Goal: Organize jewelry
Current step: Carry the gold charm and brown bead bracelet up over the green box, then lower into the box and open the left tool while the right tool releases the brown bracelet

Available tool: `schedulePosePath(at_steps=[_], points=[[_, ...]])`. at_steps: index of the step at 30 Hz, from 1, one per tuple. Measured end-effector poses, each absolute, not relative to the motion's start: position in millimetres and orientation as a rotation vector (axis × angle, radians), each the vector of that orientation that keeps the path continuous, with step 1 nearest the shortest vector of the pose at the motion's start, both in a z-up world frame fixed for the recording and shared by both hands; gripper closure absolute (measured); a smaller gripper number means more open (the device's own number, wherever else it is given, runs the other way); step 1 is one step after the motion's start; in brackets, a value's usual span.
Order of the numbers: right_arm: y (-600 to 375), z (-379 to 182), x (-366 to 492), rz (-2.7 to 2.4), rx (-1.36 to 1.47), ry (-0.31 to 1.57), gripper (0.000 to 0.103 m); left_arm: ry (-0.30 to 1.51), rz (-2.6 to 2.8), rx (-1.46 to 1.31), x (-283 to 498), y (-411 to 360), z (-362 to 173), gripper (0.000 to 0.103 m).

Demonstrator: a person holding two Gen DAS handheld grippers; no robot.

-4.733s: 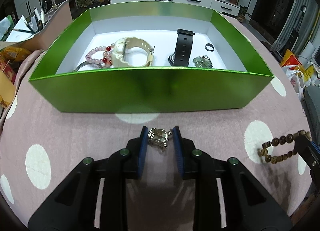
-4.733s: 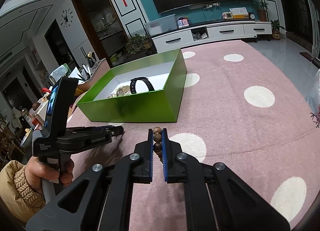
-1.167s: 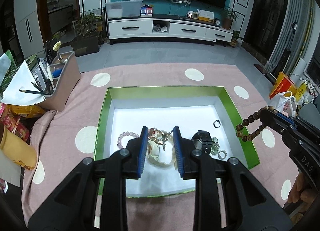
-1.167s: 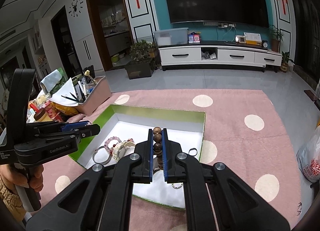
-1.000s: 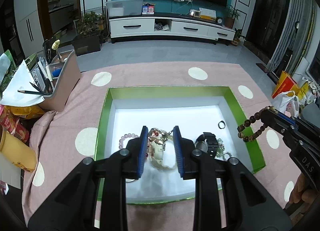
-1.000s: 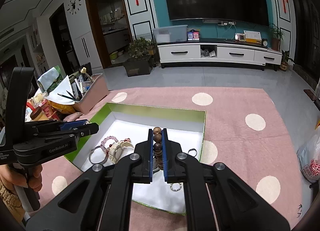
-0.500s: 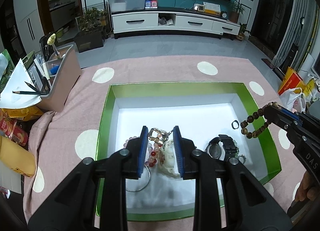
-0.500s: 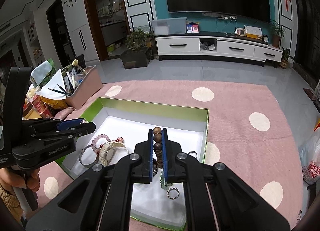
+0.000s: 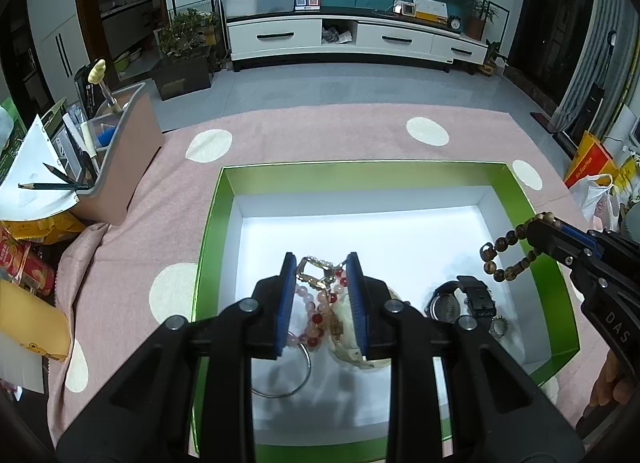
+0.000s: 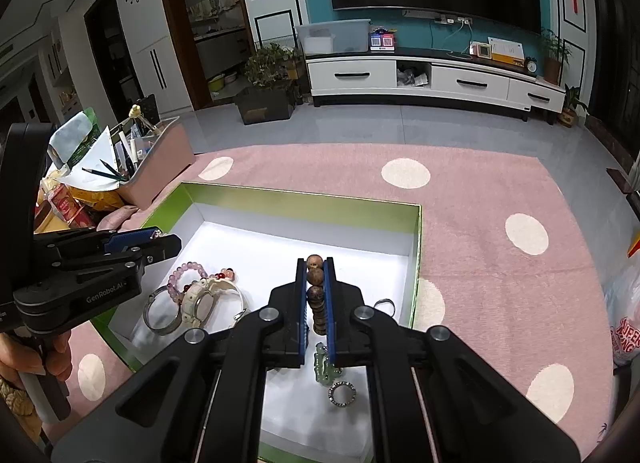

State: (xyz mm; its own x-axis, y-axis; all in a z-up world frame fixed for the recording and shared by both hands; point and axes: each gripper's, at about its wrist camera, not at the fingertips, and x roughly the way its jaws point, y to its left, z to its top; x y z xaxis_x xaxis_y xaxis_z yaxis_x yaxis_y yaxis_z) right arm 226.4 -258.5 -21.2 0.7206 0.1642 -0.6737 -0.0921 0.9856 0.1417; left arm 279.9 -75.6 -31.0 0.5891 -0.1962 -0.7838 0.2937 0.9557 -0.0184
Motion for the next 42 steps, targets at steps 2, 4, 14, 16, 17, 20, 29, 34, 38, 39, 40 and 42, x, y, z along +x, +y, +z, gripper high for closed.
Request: schedulePosePath(at_steps=[2,4,14,16,17,20,29,34,38,39,40,42], points=[[-258,-22,228,0.138,0.098,0.756,0.096,0.900,-0.282,0.121,282,-76,-33,0.078],[-258,-23,230,0.136,0.099,0.761,0.096,0.901,-0.281,0.124,284,-76,-34,0.078],[-258,-31,240,0.128,0.091,0.788,0.096,0.904,-0.278,0.139,289,-80,-40,0.078],[-257,-31,241,0.129,0.086,0.791,0.096,0.904,-0.276,0.145,290,-81,-41,0.078],[-257,-32,242,0.129,0.085,0.792,0.096,0.903,-0.275,0.147,290,-81,-42,0.078],[-256,-32,245,0.128,0.080,0.796,0.096,0.902,-0.272,0.151,292,-81,-43,0.078],[-255,-37,250,0.122,0.076,0.814,0.096,0.921,-0.265,0.148,297,-81,-50,0.078],[-254,-38,252,0.124,0.067,0.820,0.096,0.925,-0.267,0.148,298,-82,-51,0.078],[-252,-40,254,0.125,0.063,0.824,0.096,0.925,-0.267,0.147,298,-82,-51,0.078],[-252,-40,254,0.125,0.063,0.826,0.096,0.925,-0.267,0.147,299,-83,-52,0.078],[-252,-41,254,0.125,0.062,0.828,0.096,0.925,-0.266,0.148,298,-83,-52,0.078],[-252,-42,255,0.123,0.060,0.832,0.096,0.926,-0.266,0.150,300,-82,-53,0.078]])
